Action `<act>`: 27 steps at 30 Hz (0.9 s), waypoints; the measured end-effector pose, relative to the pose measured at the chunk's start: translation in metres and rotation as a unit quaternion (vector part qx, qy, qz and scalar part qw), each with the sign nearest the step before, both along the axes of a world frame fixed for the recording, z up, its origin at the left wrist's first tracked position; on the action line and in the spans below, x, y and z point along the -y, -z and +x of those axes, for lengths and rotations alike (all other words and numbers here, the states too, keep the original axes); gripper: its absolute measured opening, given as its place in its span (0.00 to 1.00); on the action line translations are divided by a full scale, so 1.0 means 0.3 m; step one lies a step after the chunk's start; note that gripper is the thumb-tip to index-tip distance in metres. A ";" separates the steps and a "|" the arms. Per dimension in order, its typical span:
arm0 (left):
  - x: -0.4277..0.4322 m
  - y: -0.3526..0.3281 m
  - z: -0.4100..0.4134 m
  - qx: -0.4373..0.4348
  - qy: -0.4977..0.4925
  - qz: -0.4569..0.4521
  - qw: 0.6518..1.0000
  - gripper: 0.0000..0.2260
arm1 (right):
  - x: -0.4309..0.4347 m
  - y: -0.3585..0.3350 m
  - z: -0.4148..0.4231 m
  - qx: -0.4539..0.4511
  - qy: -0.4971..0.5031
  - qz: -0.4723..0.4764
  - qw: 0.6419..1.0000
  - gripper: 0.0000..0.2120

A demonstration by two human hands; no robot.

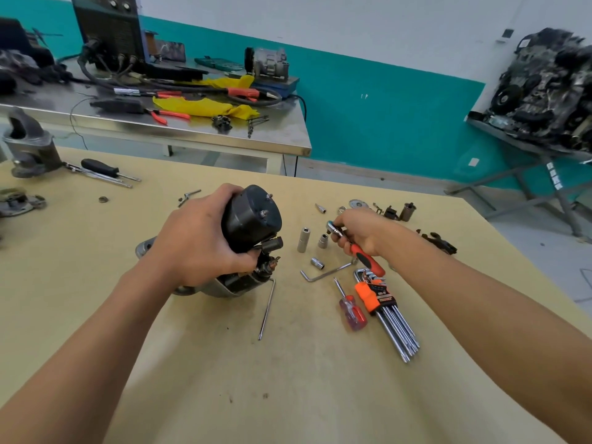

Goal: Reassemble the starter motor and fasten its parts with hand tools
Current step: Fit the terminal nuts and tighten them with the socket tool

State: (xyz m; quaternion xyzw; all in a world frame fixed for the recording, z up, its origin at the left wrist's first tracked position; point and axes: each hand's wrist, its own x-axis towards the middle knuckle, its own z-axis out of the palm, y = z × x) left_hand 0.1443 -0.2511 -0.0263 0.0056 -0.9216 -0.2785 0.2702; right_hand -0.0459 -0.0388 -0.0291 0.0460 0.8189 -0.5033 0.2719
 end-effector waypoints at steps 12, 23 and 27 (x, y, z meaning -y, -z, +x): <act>0.001 0.001 -0.002 0.001 0.005 0.002 1.000 0.35 | 0.027 0.054 -0.011 -0.029 0.032 -0.018 0.999 0.10; 0.006 0.002 0.000 -0.002 0.009 -0.006 1.000 0.35 | 0.045 0.025 -0.006 -0.083 -0.034 0.068 0.994 0.11; 0.003 -0.001 0.001 0.000 0.008 -0.005 1.000 0.35 | 0.071 0.036 0.008 -0.107 -0.080 0.108 0.985 0.09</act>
